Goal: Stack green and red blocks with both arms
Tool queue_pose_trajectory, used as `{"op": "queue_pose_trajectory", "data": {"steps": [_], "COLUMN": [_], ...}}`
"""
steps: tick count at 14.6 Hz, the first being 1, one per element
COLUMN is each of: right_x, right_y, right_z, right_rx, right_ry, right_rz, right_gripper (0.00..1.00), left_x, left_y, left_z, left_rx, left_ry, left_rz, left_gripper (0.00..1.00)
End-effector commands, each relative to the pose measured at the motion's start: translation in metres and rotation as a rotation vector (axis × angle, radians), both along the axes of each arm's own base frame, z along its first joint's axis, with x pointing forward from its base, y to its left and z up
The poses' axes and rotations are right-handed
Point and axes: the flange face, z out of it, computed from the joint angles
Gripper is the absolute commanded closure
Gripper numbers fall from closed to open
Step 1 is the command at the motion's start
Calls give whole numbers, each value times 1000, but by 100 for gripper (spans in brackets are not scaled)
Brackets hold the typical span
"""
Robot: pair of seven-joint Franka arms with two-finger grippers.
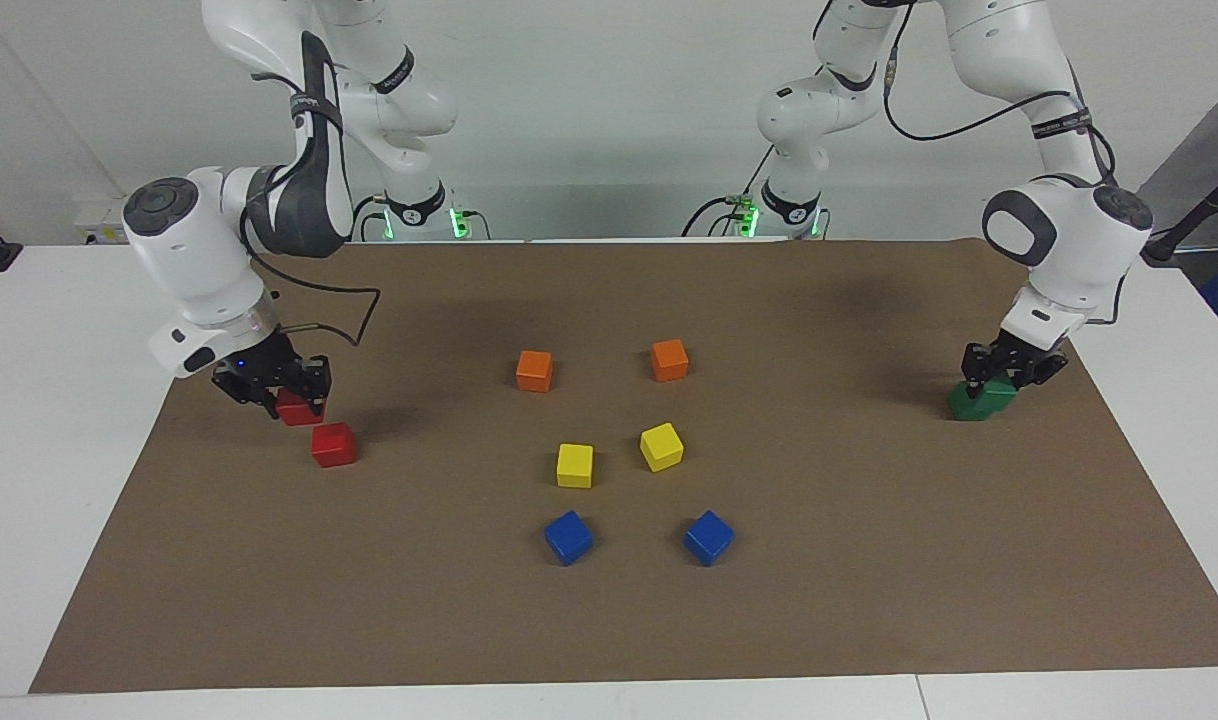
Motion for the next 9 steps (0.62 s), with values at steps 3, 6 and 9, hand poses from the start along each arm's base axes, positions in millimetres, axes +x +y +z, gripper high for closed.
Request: {"op": "queue_pose_trajectory", "data": {"steps": [3, 6, 9], "right_x": [8, 11, 14], "right_y": [3, 9, 9], "right_z": [-16, -23, -29], "right_rx": [-5, -7, -11], "right_ry": [-29, -32, -40], "right_rz": [28, 64, 97], "right_gripper": [100, 100, 100], "left_x": [-10, -9, -7], "left_y": [-5, -5, -4], "left_z": [-30, -29, -24], "left_rx": [-28, -26, -30], "left_ry": [58, 58, 66], "left_rz": [1, -4, -4], "left_gripper": [1, 0, 0]}}
